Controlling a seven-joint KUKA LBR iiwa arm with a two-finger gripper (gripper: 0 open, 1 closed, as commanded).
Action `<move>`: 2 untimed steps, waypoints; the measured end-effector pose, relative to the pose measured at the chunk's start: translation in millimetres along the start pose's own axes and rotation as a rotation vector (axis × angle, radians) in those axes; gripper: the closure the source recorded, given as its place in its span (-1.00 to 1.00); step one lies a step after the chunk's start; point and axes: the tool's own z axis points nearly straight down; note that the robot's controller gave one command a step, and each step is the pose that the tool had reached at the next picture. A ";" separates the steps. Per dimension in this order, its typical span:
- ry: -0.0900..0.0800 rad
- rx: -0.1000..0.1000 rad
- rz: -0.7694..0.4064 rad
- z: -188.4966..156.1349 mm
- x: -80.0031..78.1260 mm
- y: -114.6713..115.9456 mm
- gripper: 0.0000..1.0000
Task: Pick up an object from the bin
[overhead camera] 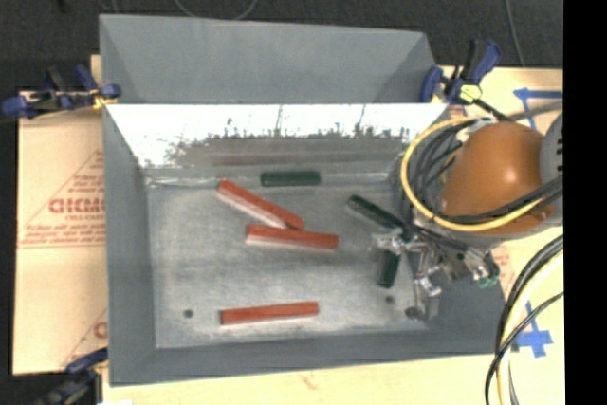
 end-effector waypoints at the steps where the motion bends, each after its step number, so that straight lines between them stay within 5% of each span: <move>1: 0.000 0.000 -0.305 40.5 -1.0 0.0 -1.00; 2: -0.004 0.002 -0.820 39.7 -71.9 -13.8 -1.00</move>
Offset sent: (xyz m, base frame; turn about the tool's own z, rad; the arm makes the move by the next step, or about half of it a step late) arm -0.0001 0.0010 -0.0409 -0.3050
